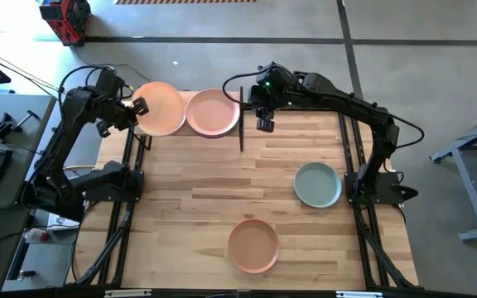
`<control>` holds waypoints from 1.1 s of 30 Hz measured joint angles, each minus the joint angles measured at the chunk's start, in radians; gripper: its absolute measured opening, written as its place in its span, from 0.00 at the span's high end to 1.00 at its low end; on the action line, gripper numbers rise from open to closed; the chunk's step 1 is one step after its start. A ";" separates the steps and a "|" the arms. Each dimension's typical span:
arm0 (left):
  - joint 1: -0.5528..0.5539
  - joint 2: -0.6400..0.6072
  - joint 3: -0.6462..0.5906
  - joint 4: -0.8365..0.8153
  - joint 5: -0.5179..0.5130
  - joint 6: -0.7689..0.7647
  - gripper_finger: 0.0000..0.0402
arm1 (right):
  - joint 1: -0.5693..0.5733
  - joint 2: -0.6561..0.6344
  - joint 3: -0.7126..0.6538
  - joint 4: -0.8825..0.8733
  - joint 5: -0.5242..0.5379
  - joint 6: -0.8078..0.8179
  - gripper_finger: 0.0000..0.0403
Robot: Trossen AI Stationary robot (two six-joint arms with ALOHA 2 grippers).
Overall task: Place and stack plates onto a shelf
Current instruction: Stack the white plate on top of the cream plate on the shelf
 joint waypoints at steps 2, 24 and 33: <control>0.000 0.012 0.000 0.000 0.000 0.000 0.99 | -0.002 0.000 0.000 0.000 0.000 0.000 0.64; 0.000 0.056 0.000 0.003 -0.006 0.025 0.86 | -0.033 -0.001 0.000 -0.008 0.001 -0.052 0.64; 0.000 0.056 0.000 0.005 0.064 0.010 0.81 | -0.072 -0.002 0.000 -0.016 -0.061 -0.048 0.64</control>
